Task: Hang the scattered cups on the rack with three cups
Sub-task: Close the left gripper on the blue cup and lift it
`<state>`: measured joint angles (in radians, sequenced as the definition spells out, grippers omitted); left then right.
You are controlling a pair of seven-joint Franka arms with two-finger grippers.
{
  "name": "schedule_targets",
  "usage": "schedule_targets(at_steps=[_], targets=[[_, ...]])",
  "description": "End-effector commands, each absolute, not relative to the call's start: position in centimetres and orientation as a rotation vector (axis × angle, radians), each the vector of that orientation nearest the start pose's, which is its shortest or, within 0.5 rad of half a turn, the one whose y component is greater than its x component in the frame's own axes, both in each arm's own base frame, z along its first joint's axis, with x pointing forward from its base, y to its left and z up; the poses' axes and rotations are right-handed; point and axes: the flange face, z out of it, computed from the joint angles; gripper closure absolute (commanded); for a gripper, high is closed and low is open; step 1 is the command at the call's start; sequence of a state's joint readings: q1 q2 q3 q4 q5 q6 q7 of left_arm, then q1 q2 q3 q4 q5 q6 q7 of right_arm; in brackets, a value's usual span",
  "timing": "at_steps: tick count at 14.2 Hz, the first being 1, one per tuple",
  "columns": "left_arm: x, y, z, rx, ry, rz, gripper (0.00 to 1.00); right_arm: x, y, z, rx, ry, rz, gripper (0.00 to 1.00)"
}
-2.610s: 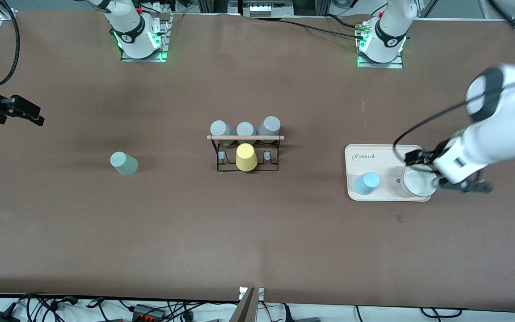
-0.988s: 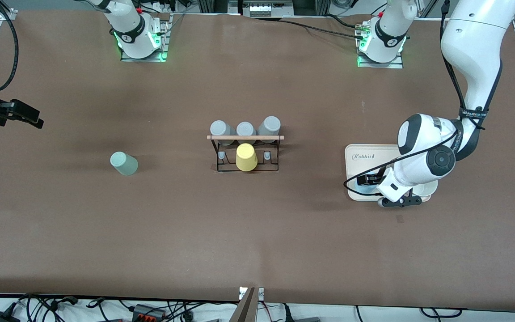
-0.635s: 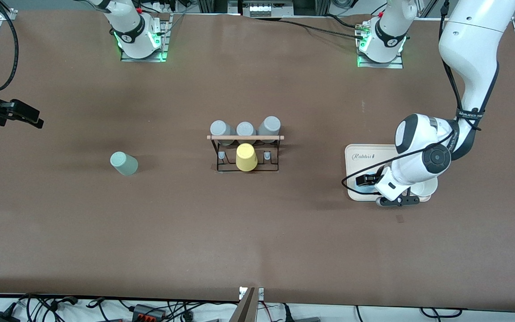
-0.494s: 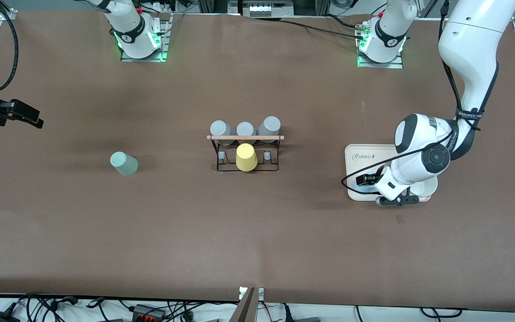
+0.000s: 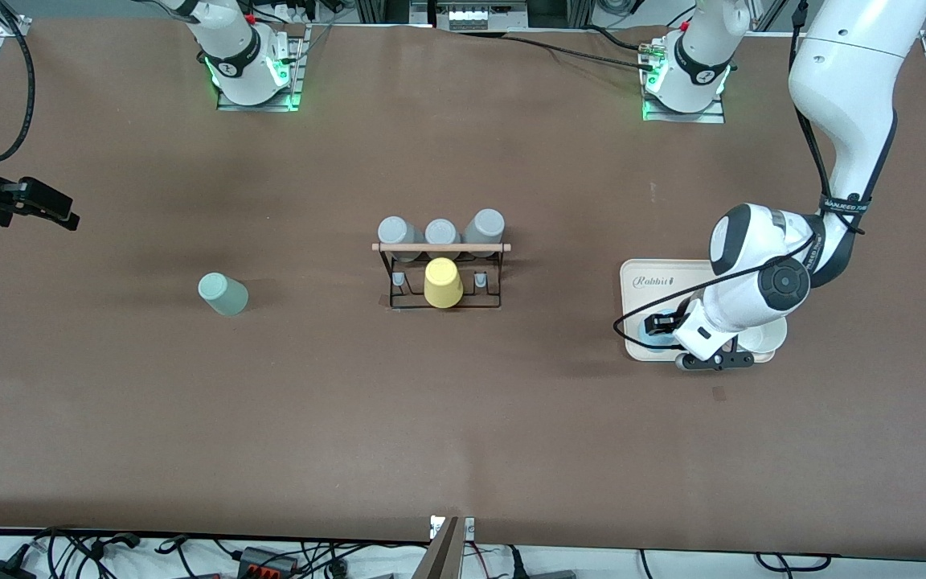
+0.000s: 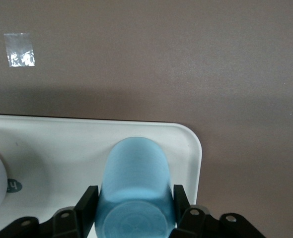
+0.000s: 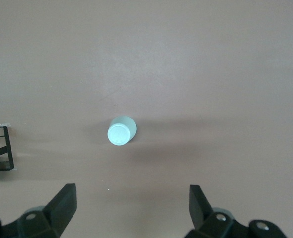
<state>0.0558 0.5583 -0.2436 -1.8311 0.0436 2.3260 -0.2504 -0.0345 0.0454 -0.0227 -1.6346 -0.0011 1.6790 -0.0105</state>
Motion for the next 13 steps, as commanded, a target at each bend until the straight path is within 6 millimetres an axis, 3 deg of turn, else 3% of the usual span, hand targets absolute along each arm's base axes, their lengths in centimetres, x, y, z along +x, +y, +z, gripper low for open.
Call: schedule_targets(at_steps=[1,3,7,9,13], targets=[[63.9,-11.5,26.9,-3.213,0.034,0.052,0.99,57.3,-3.1,58.7,-3.144,0.041,-0.002,0.00],[64.6,-14.3,30.6,-3.231,0.125,0.021,0.99,57.3,-3.1,58.6,-3.144,0.041,-0.002,0.00],[65.8,-20.4,38.6,-3.292,0.147,-0.009,0.99,57.3,-3.1,58.7,-3.144,0.043,-0.002,0.00],[64.9,-24.4,39.9,-3.310,-0.054,-0.007,1.00,57.3,-3.1,58.7,-3.144,0.043,-0.002,0.00],[64.2,-31.1,43.0,-3.381,-0.266,-0.025,1.00,57.3,-3.1,58.7,-3.144,0.043,-0.007,0.00]])
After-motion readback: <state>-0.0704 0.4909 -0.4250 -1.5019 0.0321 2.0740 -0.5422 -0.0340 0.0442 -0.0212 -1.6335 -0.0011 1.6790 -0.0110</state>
